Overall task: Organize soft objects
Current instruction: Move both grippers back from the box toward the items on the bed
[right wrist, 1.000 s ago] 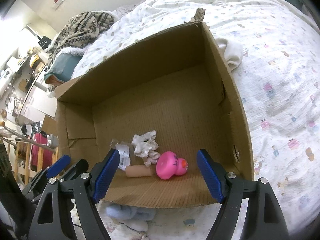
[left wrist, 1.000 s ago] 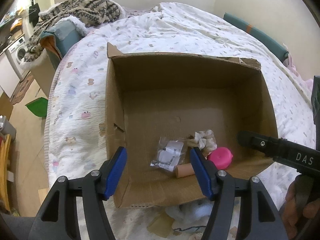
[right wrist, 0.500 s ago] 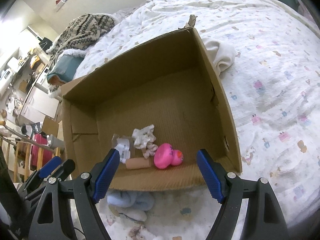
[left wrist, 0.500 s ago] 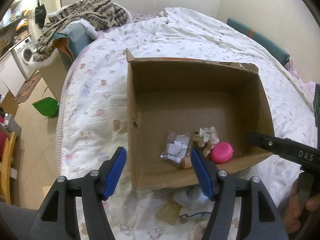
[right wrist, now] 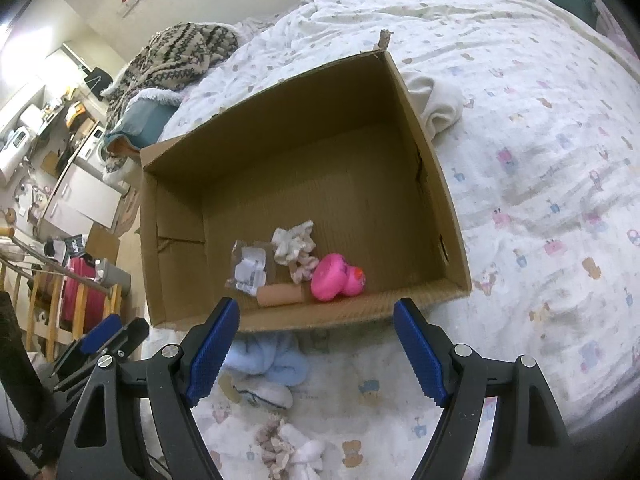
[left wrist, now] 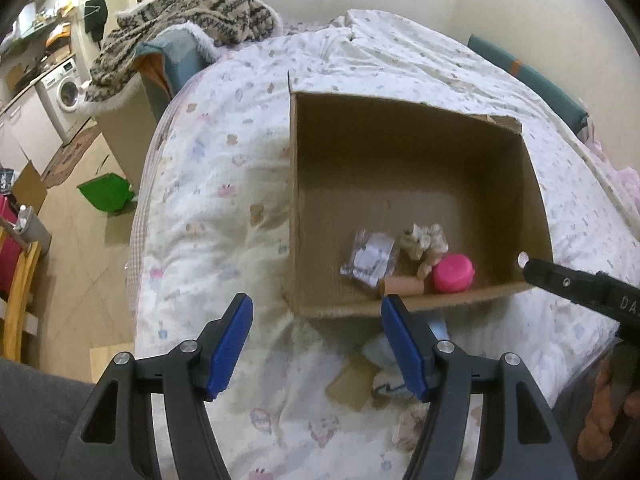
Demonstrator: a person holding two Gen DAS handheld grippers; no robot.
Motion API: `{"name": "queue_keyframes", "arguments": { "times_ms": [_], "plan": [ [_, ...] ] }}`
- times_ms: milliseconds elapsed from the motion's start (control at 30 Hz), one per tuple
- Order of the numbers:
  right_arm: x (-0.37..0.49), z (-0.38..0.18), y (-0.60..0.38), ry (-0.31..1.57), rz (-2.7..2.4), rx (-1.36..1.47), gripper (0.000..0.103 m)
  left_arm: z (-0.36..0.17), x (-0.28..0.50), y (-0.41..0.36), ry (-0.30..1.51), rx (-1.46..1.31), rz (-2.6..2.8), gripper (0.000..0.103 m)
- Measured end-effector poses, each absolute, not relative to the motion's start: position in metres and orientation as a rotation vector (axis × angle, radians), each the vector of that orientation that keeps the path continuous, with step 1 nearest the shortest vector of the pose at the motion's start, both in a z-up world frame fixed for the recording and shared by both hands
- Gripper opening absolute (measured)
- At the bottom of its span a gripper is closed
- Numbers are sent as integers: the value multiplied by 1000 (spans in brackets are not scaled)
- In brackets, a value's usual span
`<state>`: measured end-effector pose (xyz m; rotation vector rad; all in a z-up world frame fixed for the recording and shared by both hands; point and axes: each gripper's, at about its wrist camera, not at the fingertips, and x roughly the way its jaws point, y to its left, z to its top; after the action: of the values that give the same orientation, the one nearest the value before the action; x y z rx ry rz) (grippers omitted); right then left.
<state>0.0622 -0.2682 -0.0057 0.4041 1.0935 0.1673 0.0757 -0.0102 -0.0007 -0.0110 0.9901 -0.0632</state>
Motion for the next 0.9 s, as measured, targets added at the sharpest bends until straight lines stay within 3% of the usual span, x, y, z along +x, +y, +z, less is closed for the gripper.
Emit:
{"name": "queue_keyframes", "arguments": {
  "times_ms": [633,900],
  "plan": [
    [24,-39,-271,1212,227,490,84,-21,52,8,1094,-98,-18,64],
    [19,-83,-236,1478,364,467,84,-29,58,12,1128,-148,-6,64]
  ]
}}
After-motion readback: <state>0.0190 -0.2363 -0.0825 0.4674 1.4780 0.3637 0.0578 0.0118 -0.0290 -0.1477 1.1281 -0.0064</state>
